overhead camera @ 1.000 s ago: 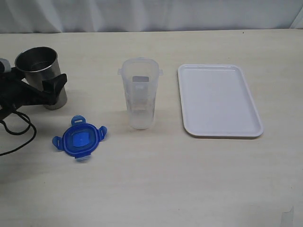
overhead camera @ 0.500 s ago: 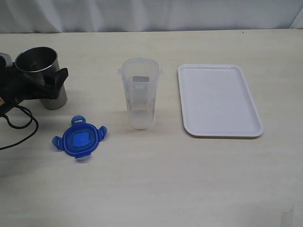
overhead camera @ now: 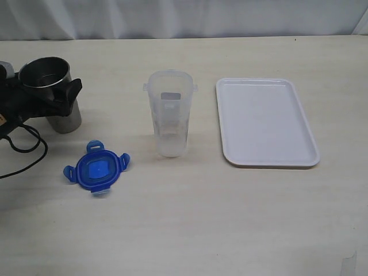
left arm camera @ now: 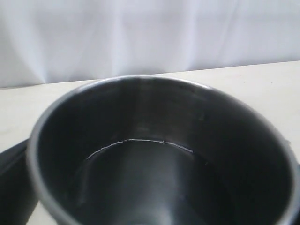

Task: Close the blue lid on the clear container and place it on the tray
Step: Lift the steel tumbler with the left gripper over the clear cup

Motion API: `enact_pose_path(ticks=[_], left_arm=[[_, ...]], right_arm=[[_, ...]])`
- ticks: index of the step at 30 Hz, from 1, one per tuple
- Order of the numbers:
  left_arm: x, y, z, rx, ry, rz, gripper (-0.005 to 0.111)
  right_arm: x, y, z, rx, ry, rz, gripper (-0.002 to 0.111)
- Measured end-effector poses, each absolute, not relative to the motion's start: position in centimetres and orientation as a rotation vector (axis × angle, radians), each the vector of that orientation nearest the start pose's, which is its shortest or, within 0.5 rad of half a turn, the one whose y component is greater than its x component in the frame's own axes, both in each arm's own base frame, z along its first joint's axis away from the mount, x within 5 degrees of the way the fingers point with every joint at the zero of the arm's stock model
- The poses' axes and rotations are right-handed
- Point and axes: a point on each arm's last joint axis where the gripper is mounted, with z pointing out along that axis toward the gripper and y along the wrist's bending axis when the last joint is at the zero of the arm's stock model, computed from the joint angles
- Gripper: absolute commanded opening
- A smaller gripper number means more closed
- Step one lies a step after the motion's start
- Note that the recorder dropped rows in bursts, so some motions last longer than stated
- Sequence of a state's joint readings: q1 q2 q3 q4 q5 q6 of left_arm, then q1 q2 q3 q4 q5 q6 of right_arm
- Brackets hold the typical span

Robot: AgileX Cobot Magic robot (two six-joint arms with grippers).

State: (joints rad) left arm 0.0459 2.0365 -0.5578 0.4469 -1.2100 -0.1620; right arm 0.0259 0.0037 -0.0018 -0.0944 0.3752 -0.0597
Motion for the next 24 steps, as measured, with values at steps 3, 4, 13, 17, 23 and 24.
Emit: enact_pose_path(ticks=[3,4,13,17,23,24], left_arm=[[31.03,-2.26,9.72,0.263,1.762,-0.334,0.105],[31.03,-2.26,9.72,0.263,1.762,-0.334,0.105],[30.99,-2.35,9.71,0.261,1.764,-0.353,0.105],[30.99,-2.35,9.71,0.259,1.765,-0.354,0.105],[30.99,-2.35,9.71,0.257,1.765,-0.356,0.101],[30.99,-2.35,9.71,0.257,1.765,-0.356,0.097]], right_arm=[[5.29,-0.18,18.00,-0.137,1.856,-0.117,0.004],[5.29,-0.18,18.00,-0.137,1.856,-0.117,0.004],[5.29,-0.18,18.00,-0.137,1.856,-0.117,0.004],[5.29,-0.18,18.00,-0.137,1.856,-0.117,0.004],[5.29,-0.18,18.00,-0.137,1.856,-0.117,0.004],[5.29,-0.18,18.00,-0.137,1.856,-0.117,0.004]])
